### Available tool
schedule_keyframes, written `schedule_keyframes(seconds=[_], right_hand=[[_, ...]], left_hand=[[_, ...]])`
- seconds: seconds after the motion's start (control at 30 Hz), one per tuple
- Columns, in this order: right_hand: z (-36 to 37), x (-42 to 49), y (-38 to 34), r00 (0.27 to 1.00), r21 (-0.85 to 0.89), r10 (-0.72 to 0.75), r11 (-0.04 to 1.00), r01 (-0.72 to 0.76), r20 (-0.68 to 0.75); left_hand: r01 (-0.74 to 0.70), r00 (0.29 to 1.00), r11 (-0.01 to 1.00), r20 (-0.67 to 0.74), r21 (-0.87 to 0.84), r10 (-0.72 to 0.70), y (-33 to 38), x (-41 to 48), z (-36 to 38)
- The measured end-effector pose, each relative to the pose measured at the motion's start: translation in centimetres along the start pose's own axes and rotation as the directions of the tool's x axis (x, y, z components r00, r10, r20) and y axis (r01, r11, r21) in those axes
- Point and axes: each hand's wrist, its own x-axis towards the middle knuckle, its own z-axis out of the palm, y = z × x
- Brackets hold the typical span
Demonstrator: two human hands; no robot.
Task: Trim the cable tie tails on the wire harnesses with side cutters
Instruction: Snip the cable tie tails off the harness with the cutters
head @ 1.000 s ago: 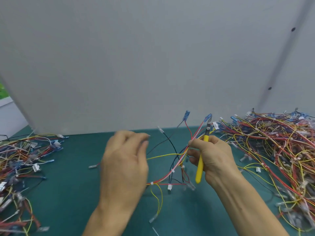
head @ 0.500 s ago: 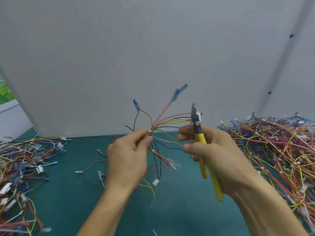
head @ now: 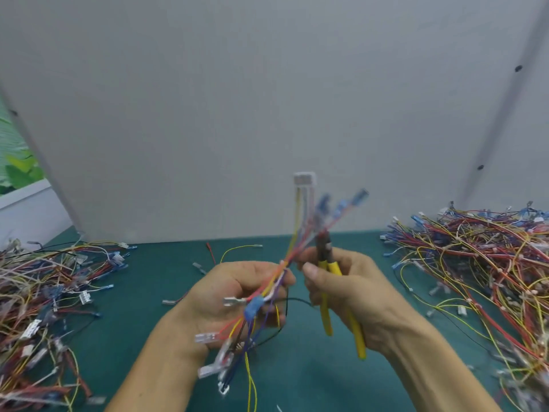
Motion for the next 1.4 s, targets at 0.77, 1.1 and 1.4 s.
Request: schedule_keyframes(seconds=[0.77,1.1,1.4], right_hand=[[-6.0,1.1,-0.7,0.609,0.161,0.002,0.965,0.206,-0.794],[-6.1,1.5,-0.1,0.622,0.163,0.029,0.974,0.159,-0.782],[-7.5,1.4,1.0,0.660,-0.275,-0.137,0.955,-0.110,-0.739]], left_hand=[[0.160,0.862,0.907,-0.393,-0.391,-0.321,-6.1,2.3,-5.0],[-0.297,0.906,0.609,-0.419,-0.735,-0.064,-6.0,6.2,-2.7],[-0.494,0.817,0.641,-0.565,-0.588,0.111,-2.9,2.1,-7.5]])
